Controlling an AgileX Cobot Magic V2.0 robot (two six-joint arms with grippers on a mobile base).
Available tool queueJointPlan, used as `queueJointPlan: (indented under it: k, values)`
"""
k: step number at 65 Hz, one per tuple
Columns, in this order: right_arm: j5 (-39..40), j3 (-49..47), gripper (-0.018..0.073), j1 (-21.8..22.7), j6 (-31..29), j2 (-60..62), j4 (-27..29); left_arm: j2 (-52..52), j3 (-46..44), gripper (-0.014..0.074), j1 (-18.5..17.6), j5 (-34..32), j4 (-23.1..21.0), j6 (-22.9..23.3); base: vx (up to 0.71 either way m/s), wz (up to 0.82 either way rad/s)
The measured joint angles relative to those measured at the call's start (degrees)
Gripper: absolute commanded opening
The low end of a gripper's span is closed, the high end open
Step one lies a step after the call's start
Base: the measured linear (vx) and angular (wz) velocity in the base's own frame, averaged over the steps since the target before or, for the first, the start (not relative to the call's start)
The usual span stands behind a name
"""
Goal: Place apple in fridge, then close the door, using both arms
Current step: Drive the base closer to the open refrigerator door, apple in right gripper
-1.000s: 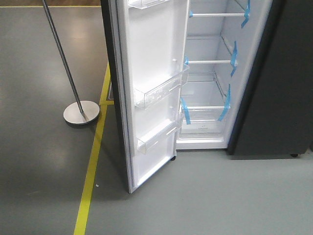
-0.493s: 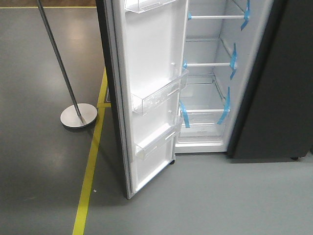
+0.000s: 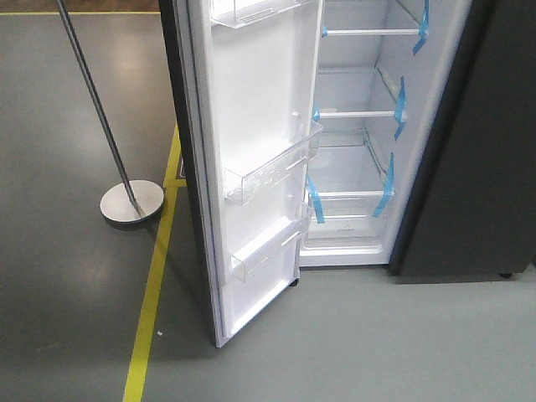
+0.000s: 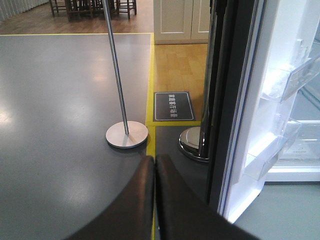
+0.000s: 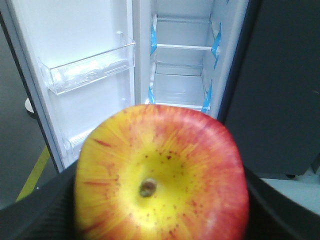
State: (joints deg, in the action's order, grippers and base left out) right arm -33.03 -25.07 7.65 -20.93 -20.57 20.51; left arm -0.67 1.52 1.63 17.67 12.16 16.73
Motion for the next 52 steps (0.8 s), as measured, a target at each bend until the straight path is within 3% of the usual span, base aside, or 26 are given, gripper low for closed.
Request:
queueJointPlan:
  k: [52]
  values:
    - [0.0,0.0,0.003,0.0,0.0,0.0,0.0,0.0,0.0,-0.0005,0.0,0.0,0.0,0.0,0.02,0.0]
